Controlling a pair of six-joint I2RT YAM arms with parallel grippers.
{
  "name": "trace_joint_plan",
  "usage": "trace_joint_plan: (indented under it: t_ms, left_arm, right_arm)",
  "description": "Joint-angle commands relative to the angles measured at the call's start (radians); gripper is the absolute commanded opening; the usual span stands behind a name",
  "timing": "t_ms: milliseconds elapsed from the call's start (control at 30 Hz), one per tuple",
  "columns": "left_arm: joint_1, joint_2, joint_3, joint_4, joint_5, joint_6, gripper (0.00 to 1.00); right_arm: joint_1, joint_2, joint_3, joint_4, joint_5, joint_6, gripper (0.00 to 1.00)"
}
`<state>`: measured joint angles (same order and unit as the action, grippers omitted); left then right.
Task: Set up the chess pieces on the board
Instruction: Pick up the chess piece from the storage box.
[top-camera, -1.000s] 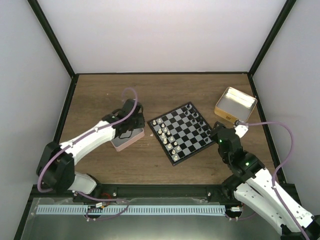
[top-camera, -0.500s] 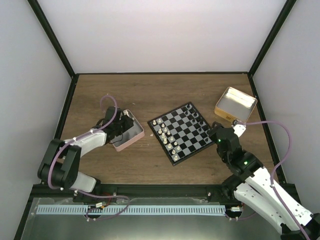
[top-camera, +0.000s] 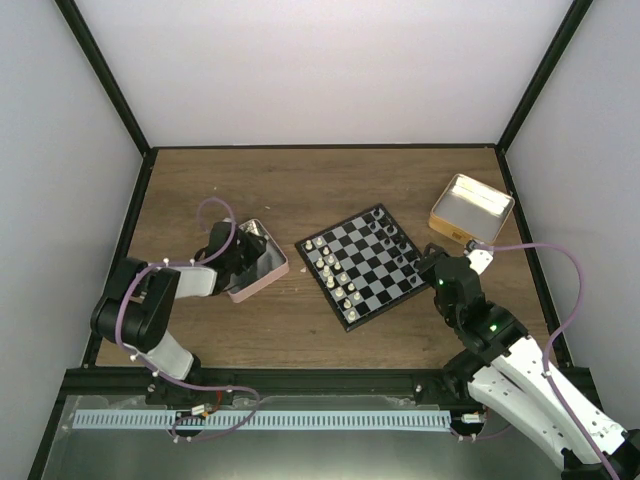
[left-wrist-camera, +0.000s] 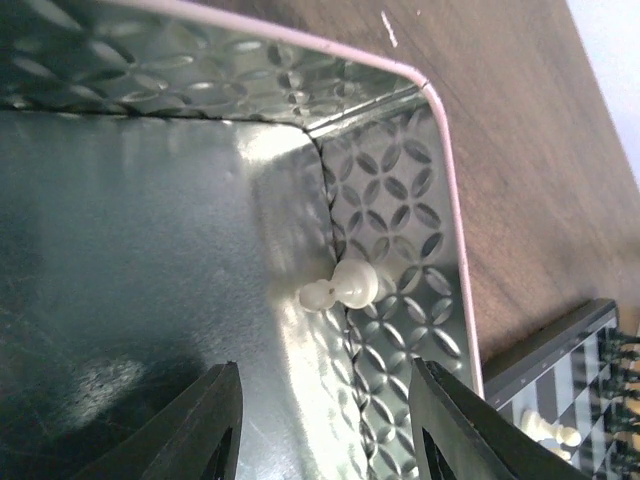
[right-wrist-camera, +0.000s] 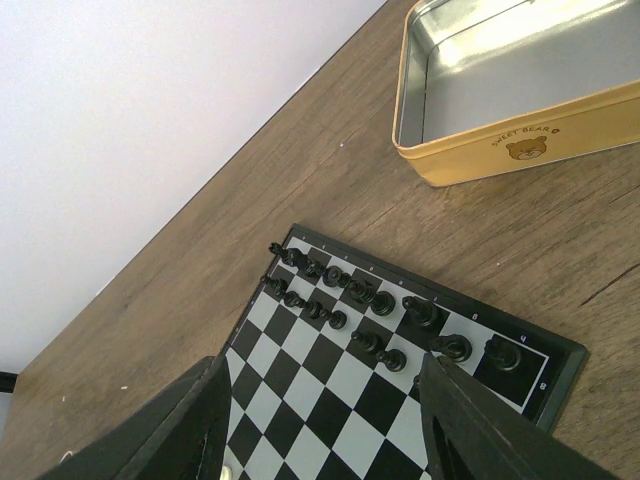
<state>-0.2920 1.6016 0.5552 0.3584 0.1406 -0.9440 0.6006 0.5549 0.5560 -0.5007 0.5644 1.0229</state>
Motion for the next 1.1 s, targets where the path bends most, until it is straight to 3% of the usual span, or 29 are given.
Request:
trace_joint_plan:
  t_ms: [0, 567, 767, 1067]
  left_arm:
    - [0.012, 0.029, -0.024, 0.16, -0.015, -0.071, 0.48]
    - [0.048, 0.206, -0.044, 0.362, 0.101, -0.228, 0.36]
    - [0.053, 0.233, -0.04, 0.383, 0.108, -0.227, 0.36]
    - [0.065, 0.29, -0.063, 0.508, 0.154, -0.326, 0.44]
  right_arm:
    - [-0.004, -0.006, -0.003, 0.009, 0.017, 0.009, 0.53]
    - [-0.004, -0.021, 0.006, -0.019, 0.02, 0.014, 0.53]
    - [-0.005, -0.015, 0.006, -0.016, 0.018, 0.014, 0.53]
    - [-0.004, -0.014, 0.009, -0.014, 0.022, 0.011, 0.53]
